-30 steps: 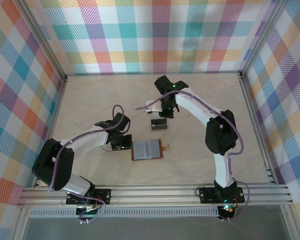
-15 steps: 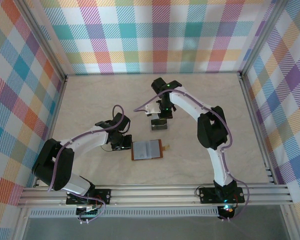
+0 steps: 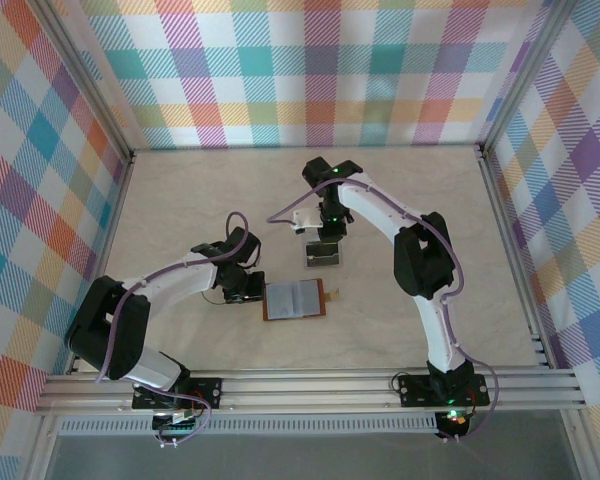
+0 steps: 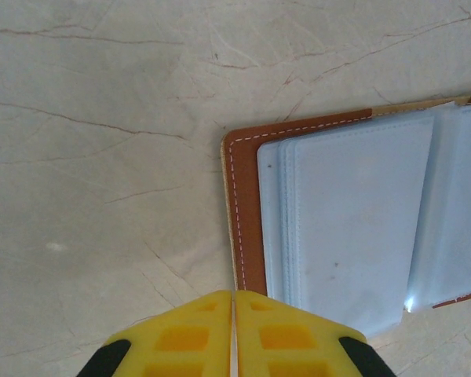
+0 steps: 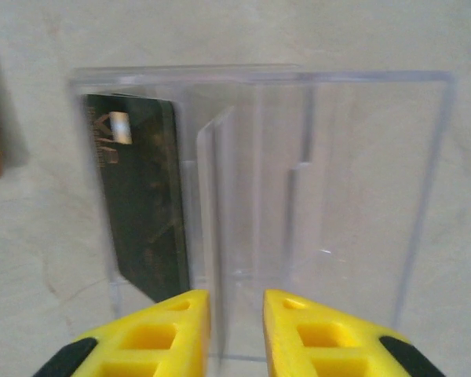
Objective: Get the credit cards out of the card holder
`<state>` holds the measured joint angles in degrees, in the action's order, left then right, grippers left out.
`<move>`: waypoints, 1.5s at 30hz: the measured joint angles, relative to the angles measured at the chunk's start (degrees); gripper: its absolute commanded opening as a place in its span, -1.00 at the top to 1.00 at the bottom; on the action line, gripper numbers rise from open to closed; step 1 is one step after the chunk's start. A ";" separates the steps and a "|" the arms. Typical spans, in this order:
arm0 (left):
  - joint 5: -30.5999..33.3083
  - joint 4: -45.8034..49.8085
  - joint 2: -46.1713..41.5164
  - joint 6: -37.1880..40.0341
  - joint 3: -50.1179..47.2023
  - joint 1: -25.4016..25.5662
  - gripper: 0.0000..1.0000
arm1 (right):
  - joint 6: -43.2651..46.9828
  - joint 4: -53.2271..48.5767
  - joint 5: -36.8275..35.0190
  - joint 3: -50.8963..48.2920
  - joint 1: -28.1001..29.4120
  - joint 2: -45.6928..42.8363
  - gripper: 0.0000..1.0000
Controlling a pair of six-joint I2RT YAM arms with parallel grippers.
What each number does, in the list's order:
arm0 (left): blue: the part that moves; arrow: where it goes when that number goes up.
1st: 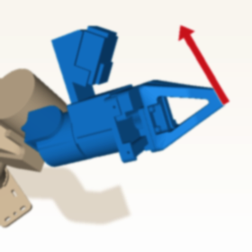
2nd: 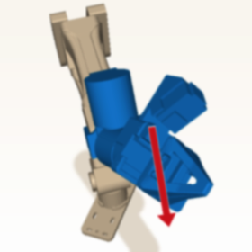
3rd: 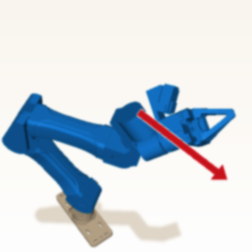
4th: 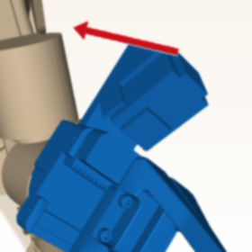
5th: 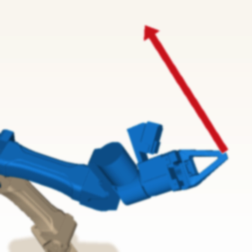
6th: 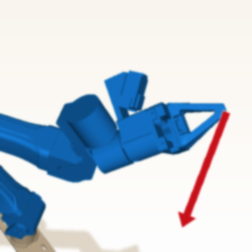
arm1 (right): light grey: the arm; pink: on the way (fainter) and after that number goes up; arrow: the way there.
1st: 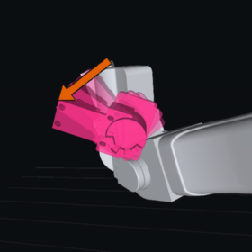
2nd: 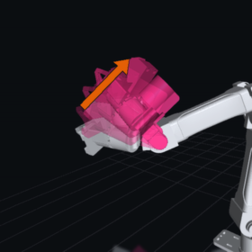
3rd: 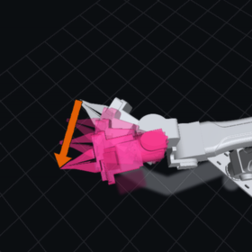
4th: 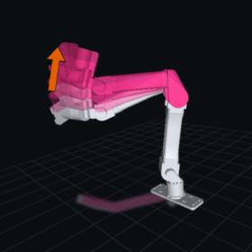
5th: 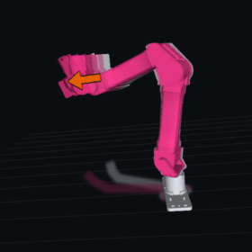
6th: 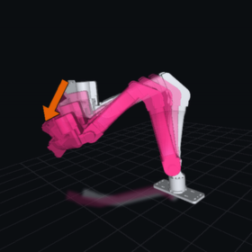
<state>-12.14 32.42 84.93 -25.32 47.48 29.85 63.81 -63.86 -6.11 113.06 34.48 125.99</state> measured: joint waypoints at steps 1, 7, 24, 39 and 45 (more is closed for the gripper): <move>-0.13 -0.07 0.09 -0.02 0.00 0.00 0.81 | -0.13 1.53 -0.72 0.00 0.00 0.00 0.42; -0.42 -0.90 0.50 -0.15 0.00 0.00 0.81 | -0.39 8.39 -2.95 -0.09 0.00 -0.02 0.36; -0.42 -1.05 0.90 -0.17 0.02 0.00 0.81 | -3.39 19.63 -4.17 -10.40 0.00 -3.56 0.27; -2.58 -1.66 0.96 -0.35 0.02 0.00 0.88 | -29.46 22.88 8.68 -16.48 0.28 -20.98 0.08; -3.41 -3.19 3.23 -0.35 -0.39 0.00 0.89 | -52.19 26.75 16.26 -27.12 1.16 -29.00 0.27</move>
<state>-15.55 29.23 88.16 -25.67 47.09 29.85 11.62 -37.10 10.15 85.93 35.64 96.99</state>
